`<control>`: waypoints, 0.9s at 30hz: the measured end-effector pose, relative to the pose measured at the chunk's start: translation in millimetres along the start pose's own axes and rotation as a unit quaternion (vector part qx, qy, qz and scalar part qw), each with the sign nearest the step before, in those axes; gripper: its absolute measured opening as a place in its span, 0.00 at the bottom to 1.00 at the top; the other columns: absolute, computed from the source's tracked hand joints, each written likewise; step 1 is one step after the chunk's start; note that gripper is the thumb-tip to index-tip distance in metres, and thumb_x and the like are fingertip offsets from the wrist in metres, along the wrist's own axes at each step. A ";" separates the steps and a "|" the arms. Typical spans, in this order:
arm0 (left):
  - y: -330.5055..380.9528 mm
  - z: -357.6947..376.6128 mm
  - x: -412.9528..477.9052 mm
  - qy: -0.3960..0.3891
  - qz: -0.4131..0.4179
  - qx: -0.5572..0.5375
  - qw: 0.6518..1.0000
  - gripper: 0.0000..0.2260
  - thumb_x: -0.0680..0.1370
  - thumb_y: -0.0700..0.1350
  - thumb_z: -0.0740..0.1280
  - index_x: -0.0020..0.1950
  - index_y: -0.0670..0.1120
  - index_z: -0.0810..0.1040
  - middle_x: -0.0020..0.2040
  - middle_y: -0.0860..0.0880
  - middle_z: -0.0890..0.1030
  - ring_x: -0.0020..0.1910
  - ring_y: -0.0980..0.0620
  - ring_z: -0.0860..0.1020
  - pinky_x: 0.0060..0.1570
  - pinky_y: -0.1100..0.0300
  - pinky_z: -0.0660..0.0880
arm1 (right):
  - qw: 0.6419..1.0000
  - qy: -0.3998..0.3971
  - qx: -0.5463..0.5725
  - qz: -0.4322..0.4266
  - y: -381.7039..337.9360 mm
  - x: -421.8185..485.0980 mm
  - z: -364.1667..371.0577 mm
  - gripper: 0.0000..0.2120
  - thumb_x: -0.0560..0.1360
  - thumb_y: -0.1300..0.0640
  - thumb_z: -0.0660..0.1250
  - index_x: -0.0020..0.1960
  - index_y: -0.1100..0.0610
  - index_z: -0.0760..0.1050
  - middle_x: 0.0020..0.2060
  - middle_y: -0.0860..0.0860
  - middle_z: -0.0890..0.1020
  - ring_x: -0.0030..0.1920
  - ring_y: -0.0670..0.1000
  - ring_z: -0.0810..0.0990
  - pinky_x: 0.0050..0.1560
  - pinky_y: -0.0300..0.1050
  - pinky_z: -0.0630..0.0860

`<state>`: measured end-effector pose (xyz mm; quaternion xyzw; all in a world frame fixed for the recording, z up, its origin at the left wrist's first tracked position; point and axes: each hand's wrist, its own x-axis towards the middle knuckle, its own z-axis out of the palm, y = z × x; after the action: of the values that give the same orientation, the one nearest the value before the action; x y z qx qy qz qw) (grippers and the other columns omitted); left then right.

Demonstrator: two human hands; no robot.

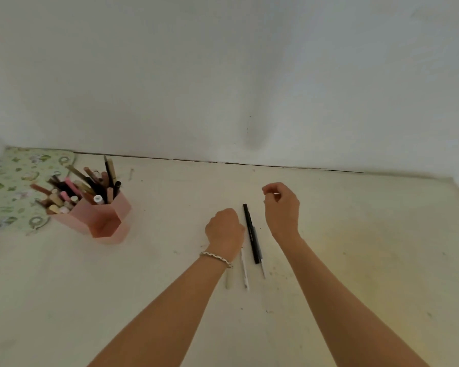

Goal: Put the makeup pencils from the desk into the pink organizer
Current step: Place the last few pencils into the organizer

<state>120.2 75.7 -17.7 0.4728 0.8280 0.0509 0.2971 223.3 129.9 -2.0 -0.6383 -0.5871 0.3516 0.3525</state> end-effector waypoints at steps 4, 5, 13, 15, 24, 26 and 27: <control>2.3 -0.9 1.9 -0.010 -0.022 -0.042 0.999 0.07 0.78 0.45 0.66 0.51 0.42 0.77 0.52 0.44 0.81 0.51 0.43 0.81 0.39 0.59 0.70 | 1.000 -0.010 -0.016 0.010 9.0 -3.7 4.9 0.13 0.76 0.68 0.58 0.47 0.56 0.79 0.44 0.50 0.82 0.37 0.45 0.77 0.39 0.34 0.72; 2.4 -1.1 1.9 -0.011 -0.028 -0.053 0.998 0.07 0.78 0.45 0.66 0.51 0.42 0.77 0.53 0.44 0.81 0.51 0.43 0.81 0.40 0.59 0.70 | 1.000 -0.007 -0.024 0.016 11.3 -3.3 4.7 0.13 0.76 0.68 0.59 0.48 0.57 0.80 0.44 0.49 0.82 0.37 0.44 0.76 0.38 0.32 0.71; -16.1 -18.9 16.1 -0.005 -0.054 -0.181 0.982 0.15 0.79 0.49 0.64 0.48 0.36 0.81 0.48 0.39 0.83 0.50 0.39 0.82 0.40 0.58 0.68 | 0.988 0.013 -0.111 0.106 26.4 4.5 -12.8 0.12 0.76 0.63 0.60 0.58 0.59 0.76 0.40 0.46 0.75 0.35 0.43 0.74 0.33 0.39 0.67; -24.9 -40.3 22.9 0.040 -0.056 -0.212 0.975 0.13 0.79 0.49 0.64 0.44 0.41 0.83 0.42 0.41 0.82 0.48 0.40 0.82 0.41 0.59 0.69 | 0.985 0.006 -0.122 0.119 28.0 6.5 -18.0 0.12 0.77 0.63 0.60 0.59 0.60 0.75 0.40 0.46 0.75 0.35 0.42 0.73 0.33 0.38 0.67; -38.3 -104.3 16.0 0.232 0.032 -0.336 0.912 0.06 0.79 0.45 0.64 0.54 0.45 0.75 0.44 0.49 0.81 0.39 0.51 0.78 0.42 0.58 0.73 | 0.872 -0.304 -0.379 -0.061 3.3 -45.3 26.0 0.15 0.77 0.55 0.64 0.62 0.57 0.68 0.52 0.54 0.79 0.51 0.56 0.79 0.45 0.45 0.71; -44.4 -113.5 6.9 0.268 0.065 -0.344 0.897 0.08 0.80 0.43 0.65 0.59 0.47 0.75 0.41 0.53 0.79 0.36 0.54 0.77 0.40 0.62 0.75 | 0.868 -0.304 -0.384 -0.079 -0.6 -48.9 35.3 0.17 0.77 0.64 0.59 0.65 0.58 0.66 0.54 0.57 0.78 0.50 0.59 0.79 0.44 0.45 0.71; -50.9 -122.9 2.1 0.296 0.076 -0.340 0.889 0.10 0.80 0.43 0.65 0.61 0.48 0.75 0.40 0.55 0.78 0.36 0.57 0.77 0.40 0.65 0.74 | 0.884 -0.288 -0.358 -0.083 -7.6 -46.3 40.2 0.17 0.76 0.65 0.58 0.64 0.58 0.67 0.52 0.57 0.78 0.49 0.58 0.78 0.44 0.45 0.71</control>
<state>14.7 73.7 63.4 0.3675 0.7708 0.4897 0.1760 181.9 85.7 -14.0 -0.5407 -0.7995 0.2554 -0.0564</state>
